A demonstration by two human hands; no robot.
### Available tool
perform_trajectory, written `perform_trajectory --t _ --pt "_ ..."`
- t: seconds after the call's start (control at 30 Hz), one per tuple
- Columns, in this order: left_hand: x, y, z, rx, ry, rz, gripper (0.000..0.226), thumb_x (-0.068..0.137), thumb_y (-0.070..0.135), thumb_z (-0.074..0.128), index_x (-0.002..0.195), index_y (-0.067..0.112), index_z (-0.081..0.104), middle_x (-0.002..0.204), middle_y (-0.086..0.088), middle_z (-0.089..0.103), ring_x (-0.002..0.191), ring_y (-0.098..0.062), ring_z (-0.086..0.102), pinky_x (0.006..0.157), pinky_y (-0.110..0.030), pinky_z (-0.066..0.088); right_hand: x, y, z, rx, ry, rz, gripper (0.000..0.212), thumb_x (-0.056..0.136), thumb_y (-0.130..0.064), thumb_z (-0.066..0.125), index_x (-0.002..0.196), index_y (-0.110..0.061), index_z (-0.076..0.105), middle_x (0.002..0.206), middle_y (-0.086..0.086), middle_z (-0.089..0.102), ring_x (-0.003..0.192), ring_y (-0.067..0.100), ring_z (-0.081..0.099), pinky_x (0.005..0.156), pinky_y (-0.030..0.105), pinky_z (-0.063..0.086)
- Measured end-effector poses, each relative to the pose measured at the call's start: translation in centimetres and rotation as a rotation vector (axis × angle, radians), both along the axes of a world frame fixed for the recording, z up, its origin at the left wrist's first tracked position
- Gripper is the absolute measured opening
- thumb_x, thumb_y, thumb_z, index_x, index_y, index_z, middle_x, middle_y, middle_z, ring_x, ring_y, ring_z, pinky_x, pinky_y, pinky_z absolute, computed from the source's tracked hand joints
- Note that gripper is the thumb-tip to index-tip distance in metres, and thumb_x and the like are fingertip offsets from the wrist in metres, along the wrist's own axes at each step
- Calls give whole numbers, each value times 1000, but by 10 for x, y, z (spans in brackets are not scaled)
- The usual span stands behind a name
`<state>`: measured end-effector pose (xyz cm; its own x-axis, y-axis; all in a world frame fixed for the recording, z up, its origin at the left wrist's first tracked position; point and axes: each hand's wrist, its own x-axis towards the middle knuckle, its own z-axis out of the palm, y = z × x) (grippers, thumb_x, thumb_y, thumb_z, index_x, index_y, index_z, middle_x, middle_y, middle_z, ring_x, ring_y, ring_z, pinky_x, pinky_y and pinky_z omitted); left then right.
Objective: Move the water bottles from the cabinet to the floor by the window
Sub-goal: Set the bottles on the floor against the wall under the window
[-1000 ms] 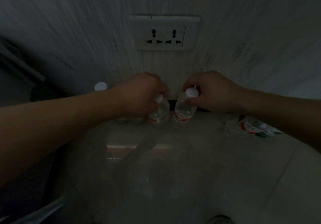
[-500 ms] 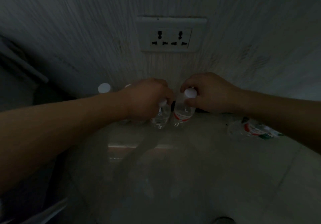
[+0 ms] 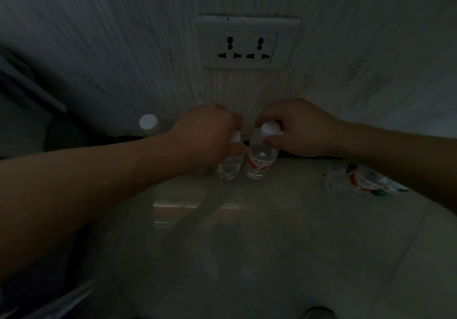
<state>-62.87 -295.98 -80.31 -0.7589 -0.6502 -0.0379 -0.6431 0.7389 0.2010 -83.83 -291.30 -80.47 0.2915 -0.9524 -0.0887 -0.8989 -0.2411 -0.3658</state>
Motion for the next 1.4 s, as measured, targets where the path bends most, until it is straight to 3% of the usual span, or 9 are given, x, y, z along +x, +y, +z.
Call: perform_trajectory --t 0.23,0.33,0.53,0.67,0.83,1.03,1.23,1.4 --pt "-5 -2 3 53 36 15 33 78 53 67 86 21 65 77 -1 61 74 -22 58 63 -30 41 1 0 3 -36 2 14 33 78 -22 71 111 -15 70 109 2 70 100 18 63 80 23 40" --pt "-2 -7 5 107 64 -4 31 78 45 70 84 15 68 77 -3 66 73 -21 60 67 -34 48 1 -1 4 -37 7 44 31 77 -21 72 108 -15 71 106 3 71 97 20 64 79 27 45" --pt "3 -12 13 151 124 19 33 79 31 75 108 15 72 107 -4 72 95 -19 65 81 -26 47 0 -5 8 -18 -25 5 34 77 -21 73 111 -16 70 107 1 71 94 12 61 76 22 41" --pt "5 -16 13 140 118 56 34 77 26 74 110 20 72 110 -1 71 98 -16 64 80 -20 41 2 -7 8 -33 -43 -6 34 78 -23 73 112 -18 70 107 -2 71 90 5 57 75 20 38" --pt "8 -16 13 145 118 46 32 74 21 73 107 22 73 107 -2 72 99 -21 65 86 -25 46 6 -8 8 -54 -59 -6 33 78 -24 73 110 -18 71 105 -2 72 88 4 56 76 21 40" --pt "10 -15 14 159 106 32 36 74 16 75 109 21 72 111 0 70 102 -16 63 77 -15 32 12 -10 8 -61 -34 6 34 77 -24 73 111 -17 70 108 -1 72 95 13 64 78 23 43" --pt "12 -12 11 204 119 32 39 73 11 74 110 22 72 106 -1 70 92 -11 60 73 -13 30 17 -13 5 -48 -32 14 33 77 -24 72 109 -19 70 105 -2 72 87 4 56 74 20 38" --pt "13 -12 10 200 105 31 41 71 10 74 109 24 72 106 -1 70 98 -17 63 77 -17 33 21 -12 4 -53 -38 17 31 78 -20 71 108 -16 71 103 1 72 85 5 54 71 20 35"
